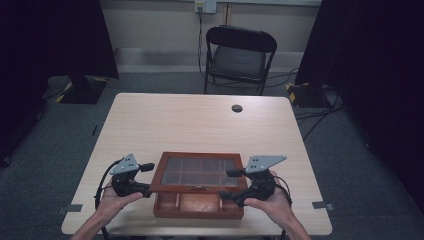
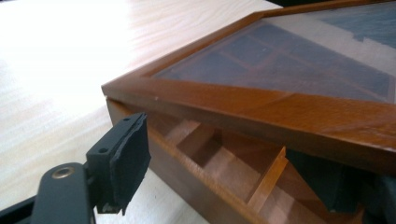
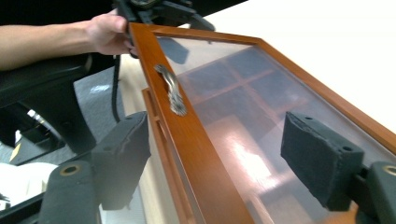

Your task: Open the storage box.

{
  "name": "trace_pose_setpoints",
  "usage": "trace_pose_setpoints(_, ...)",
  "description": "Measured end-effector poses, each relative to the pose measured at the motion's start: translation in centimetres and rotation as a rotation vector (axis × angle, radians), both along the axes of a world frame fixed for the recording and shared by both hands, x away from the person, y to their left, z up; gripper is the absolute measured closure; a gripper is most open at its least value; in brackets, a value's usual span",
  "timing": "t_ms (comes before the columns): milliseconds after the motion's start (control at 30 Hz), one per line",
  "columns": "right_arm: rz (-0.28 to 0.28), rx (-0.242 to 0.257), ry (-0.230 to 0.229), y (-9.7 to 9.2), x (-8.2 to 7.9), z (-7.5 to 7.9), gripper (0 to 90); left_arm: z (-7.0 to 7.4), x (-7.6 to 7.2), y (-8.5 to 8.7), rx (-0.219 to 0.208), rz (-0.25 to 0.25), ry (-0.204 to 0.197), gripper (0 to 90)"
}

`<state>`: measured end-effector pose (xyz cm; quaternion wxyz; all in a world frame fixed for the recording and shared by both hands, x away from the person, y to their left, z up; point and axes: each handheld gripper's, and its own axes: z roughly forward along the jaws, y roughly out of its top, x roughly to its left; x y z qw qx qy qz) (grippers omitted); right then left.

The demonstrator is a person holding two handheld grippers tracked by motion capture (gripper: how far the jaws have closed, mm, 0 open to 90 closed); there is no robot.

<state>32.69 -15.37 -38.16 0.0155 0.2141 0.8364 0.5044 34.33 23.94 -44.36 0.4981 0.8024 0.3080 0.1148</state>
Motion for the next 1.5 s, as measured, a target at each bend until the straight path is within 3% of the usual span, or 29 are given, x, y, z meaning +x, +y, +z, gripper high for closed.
trace_pose_setpoints(200,-0.025,-0.006,0.001,-1.6,-0.4,-0.3,23.0,0.8,0.2,-0.3,-0.023,0.004,-0.046,20.9)
trace_pose_setpoints(467,-0.044,-0.019,-0.033,-2.0,0.0,-0.2,21.0,1.4,0.5,-0.6,-0.020,-0.025,-0.052,26.4)
trace_pose_setpoints(833,-0.106,-0.050,-0.080,-2.7,1.1,-0.1,19.7,2.3,1.2,-0.9,-0.045,-0.015,-0.043,25.4)
trace_pose_setpoints(1000,-0.131,-0.035,-0.071,-2.9,2.0,-0.3,20.9,2.9,1.4,-0.8,-0.045,-0.009,-0.040,27.0)
trace_pose_setpoints(1100,-0.143,-0.012,-0.072,-3.1,2.4,-0.1,25.8,3.2,1.8,-1.1,-0.042,0.000,-0.062,28.2)
trace_pose_setpoints(1333,-0.135,0.033,-0.089,-3.0,2.9,0.5,37.8,3.5,2.3,-1.3,-0.029,0.021,-0.064,30.6)
trace_pose_setpoints(1500,-0.151,0.052,-0.086,-3.1,3.5,0.7,39.7,3.7,2.9,-1.3,-0.047,0.025,-0.052,34.5)
